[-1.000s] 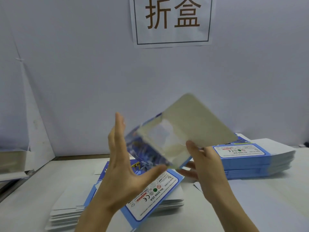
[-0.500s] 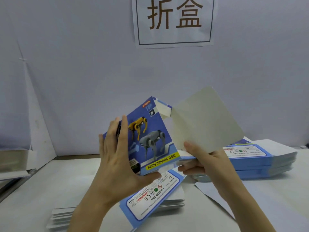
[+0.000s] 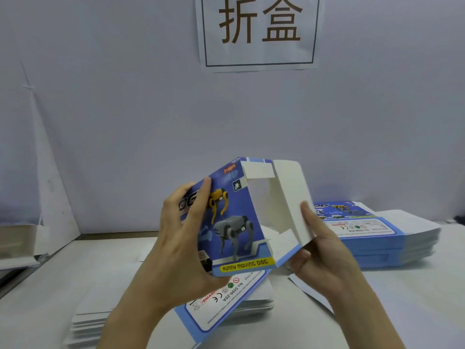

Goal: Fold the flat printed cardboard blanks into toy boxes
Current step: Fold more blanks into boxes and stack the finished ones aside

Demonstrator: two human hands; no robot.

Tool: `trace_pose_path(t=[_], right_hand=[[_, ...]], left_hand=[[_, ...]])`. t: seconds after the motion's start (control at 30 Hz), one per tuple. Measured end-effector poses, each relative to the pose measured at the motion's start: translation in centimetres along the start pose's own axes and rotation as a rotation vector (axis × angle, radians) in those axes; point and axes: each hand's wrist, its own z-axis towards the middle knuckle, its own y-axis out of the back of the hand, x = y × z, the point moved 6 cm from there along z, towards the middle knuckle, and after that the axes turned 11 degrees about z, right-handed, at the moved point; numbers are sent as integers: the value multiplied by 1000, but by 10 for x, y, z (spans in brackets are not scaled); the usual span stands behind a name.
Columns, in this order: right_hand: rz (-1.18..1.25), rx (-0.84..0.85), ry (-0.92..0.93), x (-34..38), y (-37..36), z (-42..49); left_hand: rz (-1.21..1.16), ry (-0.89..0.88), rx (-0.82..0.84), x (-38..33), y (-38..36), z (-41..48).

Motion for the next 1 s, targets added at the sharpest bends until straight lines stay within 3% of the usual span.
trace_pose_path(t=[0.13, 0.3, 0.4, 0.47, 0.53, 0.6, 0.77, 0.83, 0.9, 1.0], right_hand=[[136, 15, -302, -22, 7, -5], [-59, -66, -306, -23, 20, -5], [-202, -33, -168, -10, 12, -4], [-257, -40, 31, 6, 10, 0], [-250, -51, 300, 30, 11, 3], [-147, -28, 381, 36, 13, 5], [212, 9, -236, -32, 11, 5], [239, -46, -289, -41, 15, 6], [75, -99, -103, -28, 16, 10], [-352, -148, 420, 12, 15, 4]], left_hand=[[70, -51, -26, -5, 6, 0], [61, -67, 13, -7, 2, 0], [118, -61, -24, -7, 7, 1], [158, -50, -44, -6, 10, 1], [165, -21, -32, -5, 12, 1], [136, 3, -1, -5, 10, 1], [137, -21, 13, -16, 4, 2], [165, -1, 1, -8, 11, 1], [199, 33, -5, 6, 20, -2], [294, 75, 22, 21, 26, -4]])
